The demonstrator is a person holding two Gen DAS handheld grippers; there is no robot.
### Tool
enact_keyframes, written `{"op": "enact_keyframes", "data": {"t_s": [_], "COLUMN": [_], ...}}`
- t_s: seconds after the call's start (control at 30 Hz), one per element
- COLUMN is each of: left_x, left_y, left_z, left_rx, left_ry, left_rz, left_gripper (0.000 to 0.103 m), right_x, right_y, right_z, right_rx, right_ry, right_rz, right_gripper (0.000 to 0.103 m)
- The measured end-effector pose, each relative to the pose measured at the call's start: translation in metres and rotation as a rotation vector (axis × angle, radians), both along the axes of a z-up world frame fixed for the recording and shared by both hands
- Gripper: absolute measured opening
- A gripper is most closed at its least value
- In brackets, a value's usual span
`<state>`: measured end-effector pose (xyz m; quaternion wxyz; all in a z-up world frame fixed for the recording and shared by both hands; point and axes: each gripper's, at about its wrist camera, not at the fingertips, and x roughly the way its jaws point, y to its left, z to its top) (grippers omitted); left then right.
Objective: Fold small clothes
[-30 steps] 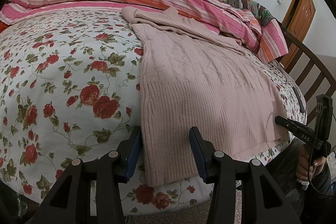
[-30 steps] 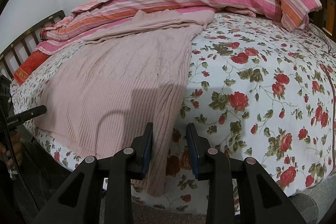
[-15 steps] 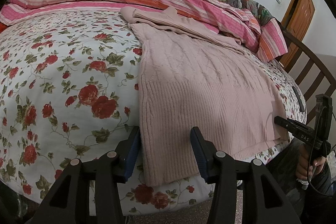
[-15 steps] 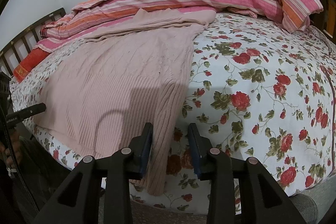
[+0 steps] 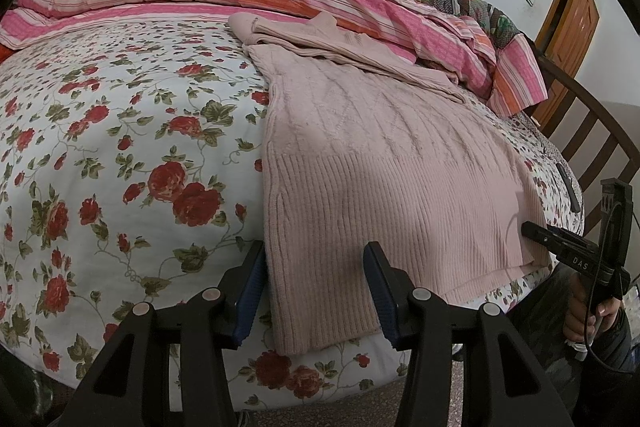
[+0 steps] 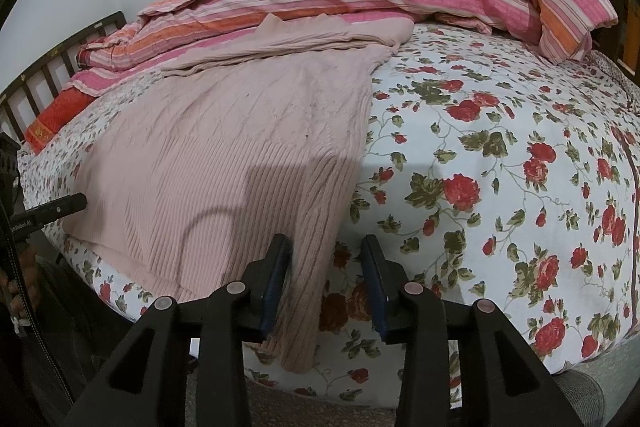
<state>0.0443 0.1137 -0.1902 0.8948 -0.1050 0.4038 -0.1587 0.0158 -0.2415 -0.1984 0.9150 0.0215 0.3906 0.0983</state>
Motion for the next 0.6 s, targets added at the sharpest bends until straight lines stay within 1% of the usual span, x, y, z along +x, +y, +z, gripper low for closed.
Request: {"op": "enact_keyframes", "data": {"t_s": [0.3, 0.6], "left_x": [-0.0025, -0.0023], "left_y": [-0.0013, -0.0019], "left_z": [-0.0009, -0.0007], "left_rx": [-0.005, -0.006], "left_ry": [0.002, 0.002], "left_rz": [-0.006, -0.005], "left_gripper": [0.047, 0.047], "right_x": [0.0015, 0.0024], "right_y": [0.0015, 0.0018], "right_z": [-0.0006, -0.0005], "right_rx": [-0.002, -0.005], "right_ry": [0.010, 0.017], "right_rz": [0.006, 0.008], "right_gripper": [0.041, 0.041]}}
